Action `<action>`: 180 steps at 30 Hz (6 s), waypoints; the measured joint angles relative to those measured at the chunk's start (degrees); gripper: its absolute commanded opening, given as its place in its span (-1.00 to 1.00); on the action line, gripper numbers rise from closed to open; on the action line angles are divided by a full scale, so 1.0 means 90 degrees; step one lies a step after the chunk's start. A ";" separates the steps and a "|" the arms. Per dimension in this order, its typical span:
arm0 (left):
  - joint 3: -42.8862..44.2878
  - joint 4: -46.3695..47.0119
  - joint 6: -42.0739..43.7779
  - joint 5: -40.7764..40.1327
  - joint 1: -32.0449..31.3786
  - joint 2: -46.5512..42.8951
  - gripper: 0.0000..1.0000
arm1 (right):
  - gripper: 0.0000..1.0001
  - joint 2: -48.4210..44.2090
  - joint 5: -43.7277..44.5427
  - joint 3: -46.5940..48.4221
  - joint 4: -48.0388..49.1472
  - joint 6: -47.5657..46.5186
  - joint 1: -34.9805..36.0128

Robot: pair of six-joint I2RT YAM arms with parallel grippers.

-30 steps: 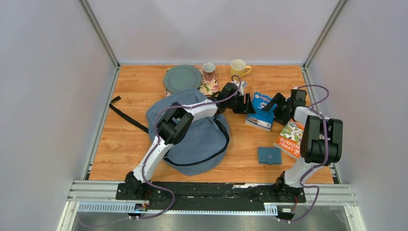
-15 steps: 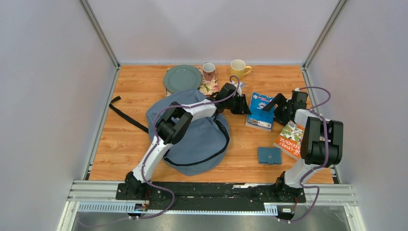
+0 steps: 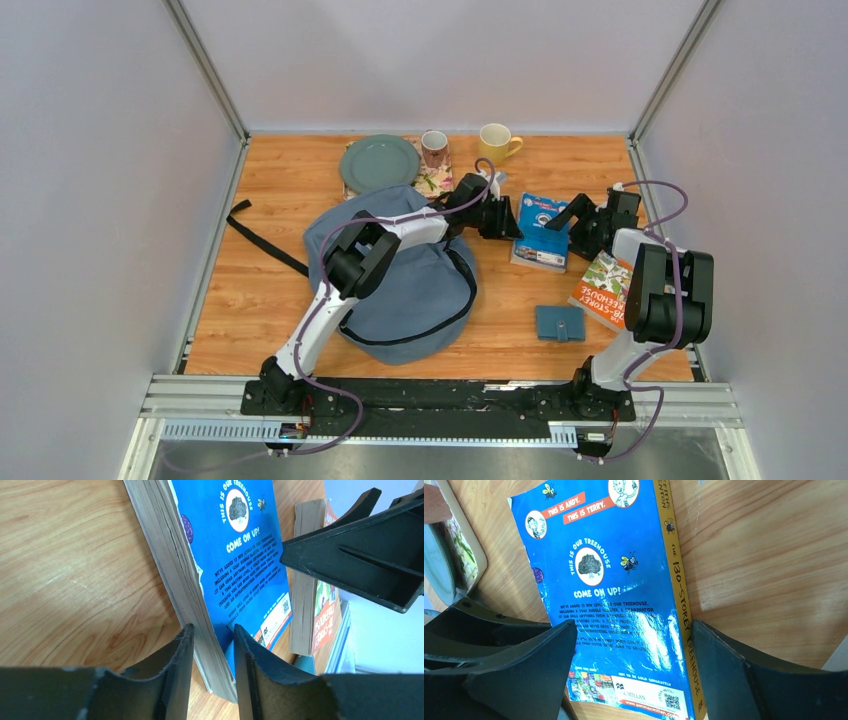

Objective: Pack the student bag
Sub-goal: Pick up the book from the center of the board.

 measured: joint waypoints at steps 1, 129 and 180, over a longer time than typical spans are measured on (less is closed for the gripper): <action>-0.0010 0.0007 -0.0015 0.0000 0.0015 0.0000 -0.30 | 0.75 -0.0002 -0.0010 -0.0002 0.0010 0.0000 0.0000; -0.5921 0.3774 -0.1268 0.1061 -0.0010 -0.6460 0.52 | -1.00 -0.7747 -0.4588 -0.1843 0.0180 0.3327 0.1076; -0.9731 0.3806 -0.2149 -0.3650 0.0070 -1.0528 -1.00 | 0.77 -0.8291 -0.0542 -0.2824 -0.1634 0.3283 0.4209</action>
